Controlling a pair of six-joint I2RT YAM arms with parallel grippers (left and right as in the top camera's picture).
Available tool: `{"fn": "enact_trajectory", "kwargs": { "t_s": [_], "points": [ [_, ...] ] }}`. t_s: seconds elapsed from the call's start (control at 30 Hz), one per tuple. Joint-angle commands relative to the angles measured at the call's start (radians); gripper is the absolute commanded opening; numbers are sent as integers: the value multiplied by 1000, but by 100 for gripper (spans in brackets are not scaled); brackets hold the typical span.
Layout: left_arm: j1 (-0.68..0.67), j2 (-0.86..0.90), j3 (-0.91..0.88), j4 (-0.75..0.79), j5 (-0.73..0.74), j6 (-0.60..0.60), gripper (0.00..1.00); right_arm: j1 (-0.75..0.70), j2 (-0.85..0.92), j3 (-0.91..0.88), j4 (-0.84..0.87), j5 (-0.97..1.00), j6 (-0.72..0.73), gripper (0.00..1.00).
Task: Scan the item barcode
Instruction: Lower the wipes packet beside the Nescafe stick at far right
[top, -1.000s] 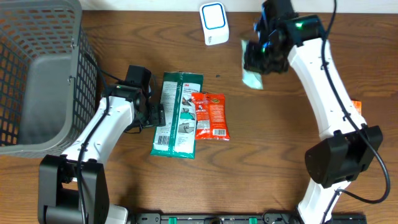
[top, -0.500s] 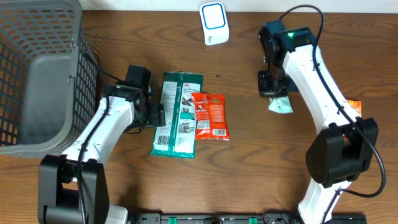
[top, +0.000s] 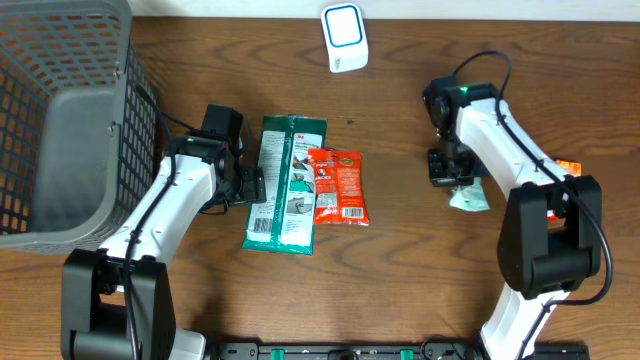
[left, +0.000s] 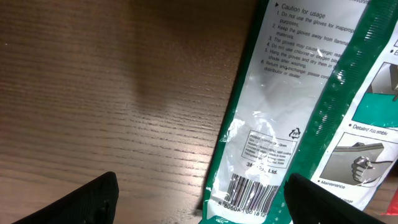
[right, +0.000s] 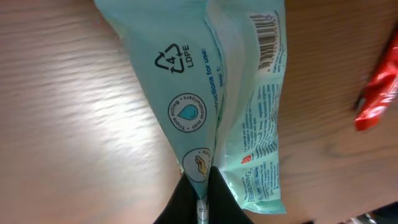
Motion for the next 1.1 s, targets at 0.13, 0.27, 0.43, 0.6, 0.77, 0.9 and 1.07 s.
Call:
{"fn": "enact_trajectory", "kwargs": {
  "t_s": [0.13, 0.27, 0.43, 0.6, 0.77, 0.9, 1.07],
  "points": [
    [0, -1, 4, -3, -9, -3, 86, -71, -7, -92, 146, 190, -4, 1],
    [0, -1, 4, -3, -8, -3, 86, -116, -7, -116, 215, 215, -5, 1],
    [0, -1, 4, -3, -8, -3, 86, -165, -7, -124, 267, 214, -5, 1],
    [0, -1, 4, -3, -8, -3, 86, -192, -7, -124, 290, 211, -48, 14],
    [0, -1, 4, -3, -8, -3, 86, -204, -7, -124, 293, 209, -114, 71],
    [0, -1, 4, -3, -8, -3, 86, -204, -7, -124, 303, 101, -114, 82],
    [0, -1, 4, -3, -9, -3, 86, -204, -7, -124, 353, -56, -114, 72]
  ]
}}
